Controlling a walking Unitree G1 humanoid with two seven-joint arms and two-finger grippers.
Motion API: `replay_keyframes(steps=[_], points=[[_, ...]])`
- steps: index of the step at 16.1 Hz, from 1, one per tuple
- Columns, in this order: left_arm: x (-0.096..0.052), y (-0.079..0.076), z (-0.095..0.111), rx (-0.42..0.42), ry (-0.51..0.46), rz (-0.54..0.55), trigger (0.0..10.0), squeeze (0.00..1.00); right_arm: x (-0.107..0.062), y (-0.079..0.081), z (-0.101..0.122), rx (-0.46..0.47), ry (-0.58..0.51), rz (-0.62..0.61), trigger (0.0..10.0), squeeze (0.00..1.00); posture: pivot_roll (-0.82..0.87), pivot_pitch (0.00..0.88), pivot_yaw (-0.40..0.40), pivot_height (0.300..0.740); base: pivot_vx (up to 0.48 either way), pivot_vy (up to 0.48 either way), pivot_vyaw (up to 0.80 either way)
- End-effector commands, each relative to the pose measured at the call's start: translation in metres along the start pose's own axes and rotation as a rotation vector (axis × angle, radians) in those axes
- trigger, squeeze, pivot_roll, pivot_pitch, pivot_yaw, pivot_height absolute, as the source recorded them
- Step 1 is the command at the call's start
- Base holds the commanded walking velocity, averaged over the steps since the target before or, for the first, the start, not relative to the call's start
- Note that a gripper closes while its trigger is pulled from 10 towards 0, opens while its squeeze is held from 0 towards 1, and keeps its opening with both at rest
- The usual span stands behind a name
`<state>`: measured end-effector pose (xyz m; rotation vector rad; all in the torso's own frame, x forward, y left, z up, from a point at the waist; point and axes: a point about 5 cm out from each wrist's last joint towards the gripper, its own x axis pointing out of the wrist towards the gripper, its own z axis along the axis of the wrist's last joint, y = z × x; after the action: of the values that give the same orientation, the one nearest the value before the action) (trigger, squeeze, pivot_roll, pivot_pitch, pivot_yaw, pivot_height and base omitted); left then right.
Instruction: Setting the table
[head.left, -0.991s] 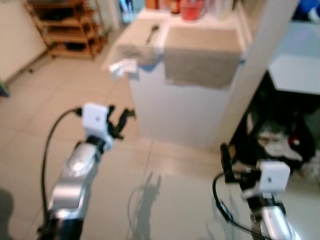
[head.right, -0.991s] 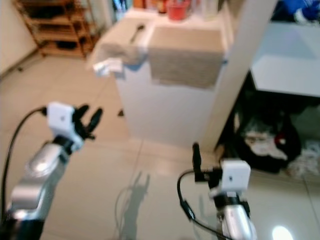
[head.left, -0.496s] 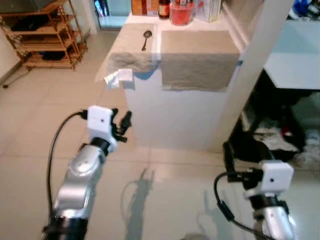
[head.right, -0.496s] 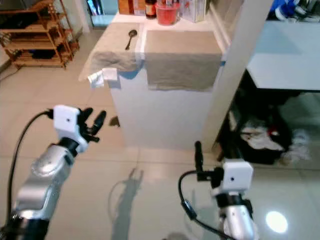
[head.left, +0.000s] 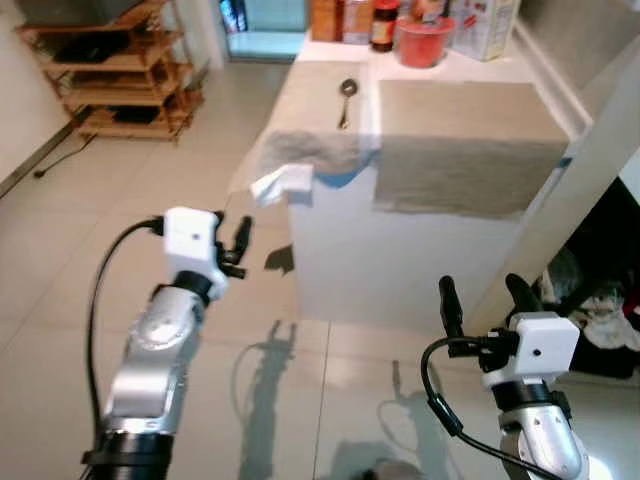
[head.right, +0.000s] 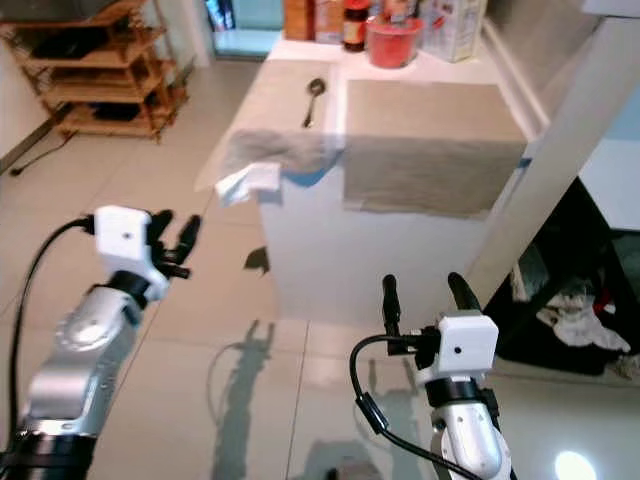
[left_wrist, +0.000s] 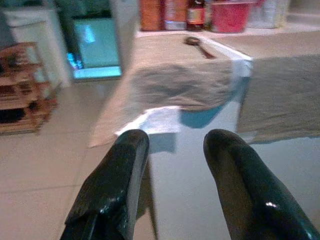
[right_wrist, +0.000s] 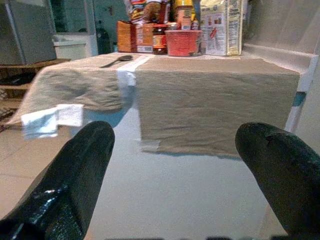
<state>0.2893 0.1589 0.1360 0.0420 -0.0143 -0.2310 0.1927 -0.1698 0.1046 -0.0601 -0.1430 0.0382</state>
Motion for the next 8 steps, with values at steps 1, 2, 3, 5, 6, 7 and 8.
replay_keyframes(steps=[1,2,3,5,6,7,8], points=[[0.0002,0.0,0.0029,0.016,-0.008,-0.002,10.0,0.0,0.0007,-0.0023,0.0006,-0.011,-0.003,-0.007,10.0,0.0,-0.13,0.032,0.04,0.74,0.442,0.0,0.0],[0.0003,-0.0008,0.003,0.02,-0.008,-0.007,10.0,0.0,0.0009,-0.0018,0.0006,-0.011,-0.003,-0.005,10.0,0.0,-0.13,0.032,0.04,0.74,0.442,0.0,0.0],[0.0004,-0.0015,0.0032,0.022,-0.01,-0.01,10.0,0.0,0.001,-0.0018,0.0006,-0.011,-0.003,-0.005,10.0,0.0,-0.13,0.032,0.04,0.74,0.442,0.0,0.0],[0.0007,-0.0036,0.0036,0.031,-0.015,-0.023,10.0,0.0,0.0012,-0.0014,0.0001,-0.011,-0.004,-0.003,10.0,0.0,-0.13,0.025,0.041,0.74,0.442,0.0,0.0],[0.0009,-0.003,0.0032,0.03,-0.014,-0.021,10.0,0.0,0.0014,-0.0014,-0.0001,-0.011,-0.005,-0.004,10.0,0.0,-0.13,0.021,0.043,0.74,0.442,0.0,0.0],[0.001,-0.0025,0.0026,0.031,-0.013,-0.02,10.0,0.0,0.0016,-0.0014,-0.0003,-0.011,-0.006,-0.004,10.0,0.0,-0.13,0.021,0.043,0.74,0.442,0.0,0.0],[0.0003,-0.0012,0.0018,0.029,-0.012,-0.021,10.0,0.0,0.002,-0.0015,0.0005,-0.011,-0.009,-0.005,10.0,0.0,-0.13,0.016,0.045,0.74,0.442,0.0,0.0]])
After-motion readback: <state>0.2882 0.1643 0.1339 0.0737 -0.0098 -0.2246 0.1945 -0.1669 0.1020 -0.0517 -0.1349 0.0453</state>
